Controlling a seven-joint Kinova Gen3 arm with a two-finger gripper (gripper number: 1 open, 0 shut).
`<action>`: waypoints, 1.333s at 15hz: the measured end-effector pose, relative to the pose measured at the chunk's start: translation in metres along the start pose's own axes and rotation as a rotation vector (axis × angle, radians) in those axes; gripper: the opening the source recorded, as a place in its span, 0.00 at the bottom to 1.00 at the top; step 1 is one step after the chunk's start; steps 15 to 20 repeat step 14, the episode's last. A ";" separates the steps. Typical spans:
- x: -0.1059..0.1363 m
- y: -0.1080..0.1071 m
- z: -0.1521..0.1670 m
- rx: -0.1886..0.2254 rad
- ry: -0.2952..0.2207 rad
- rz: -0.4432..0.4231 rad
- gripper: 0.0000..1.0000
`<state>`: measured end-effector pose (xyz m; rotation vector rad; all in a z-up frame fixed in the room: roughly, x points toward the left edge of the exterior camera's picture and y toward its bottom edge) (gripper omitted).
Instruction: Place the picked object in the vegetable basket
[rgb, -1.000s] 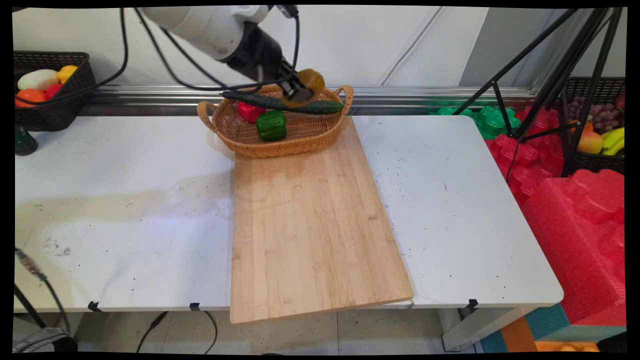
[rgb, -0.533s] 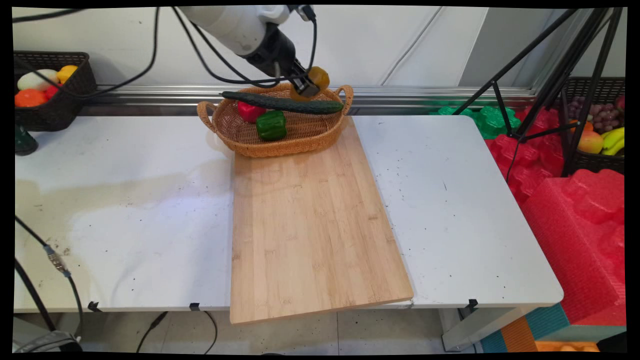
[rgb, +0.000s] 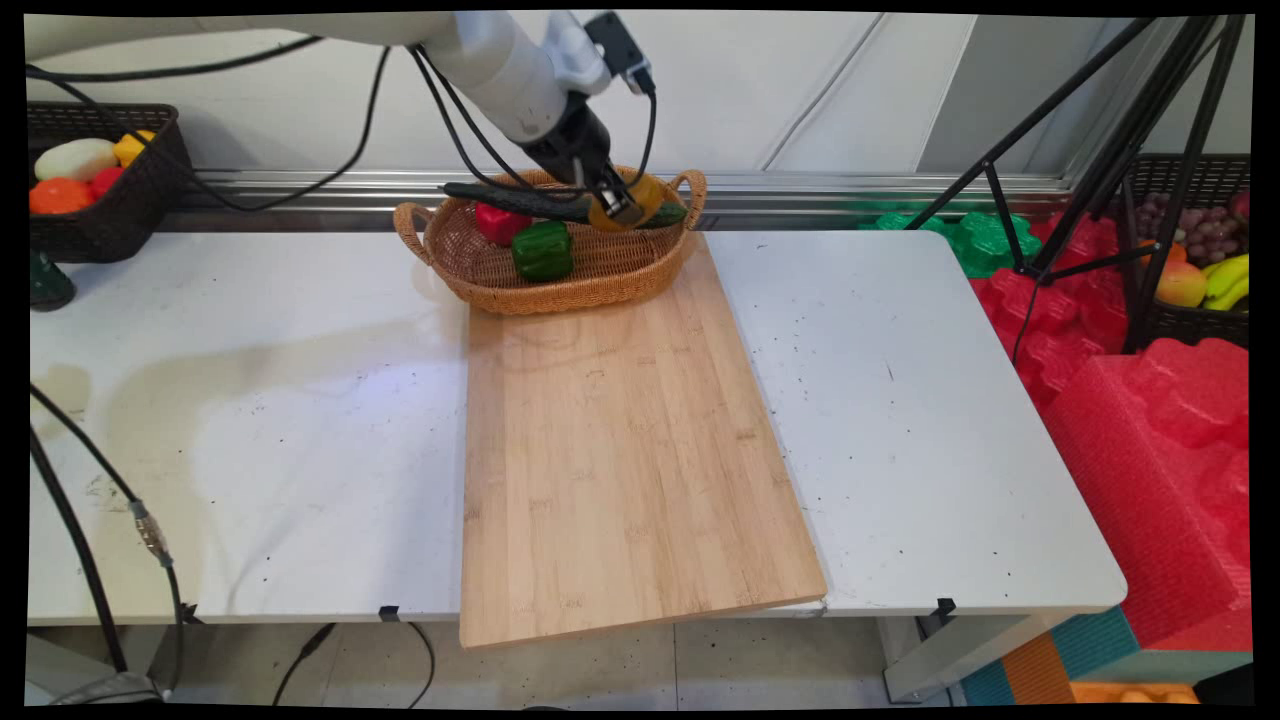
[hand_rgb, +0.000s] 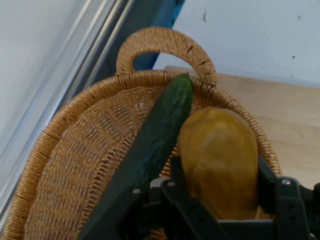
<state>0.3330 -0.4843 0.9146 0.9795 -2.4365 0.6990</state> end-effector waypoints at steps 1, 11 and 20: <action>-0.001 -0.001 0.007 -0.006 -0.011 0.003 0.00; -0.010 -0.011 0.054 -0.054 -0.078 0.017 1.00; -0.010 -0.013 0.057 -0.060 -0.073 0.016 1.00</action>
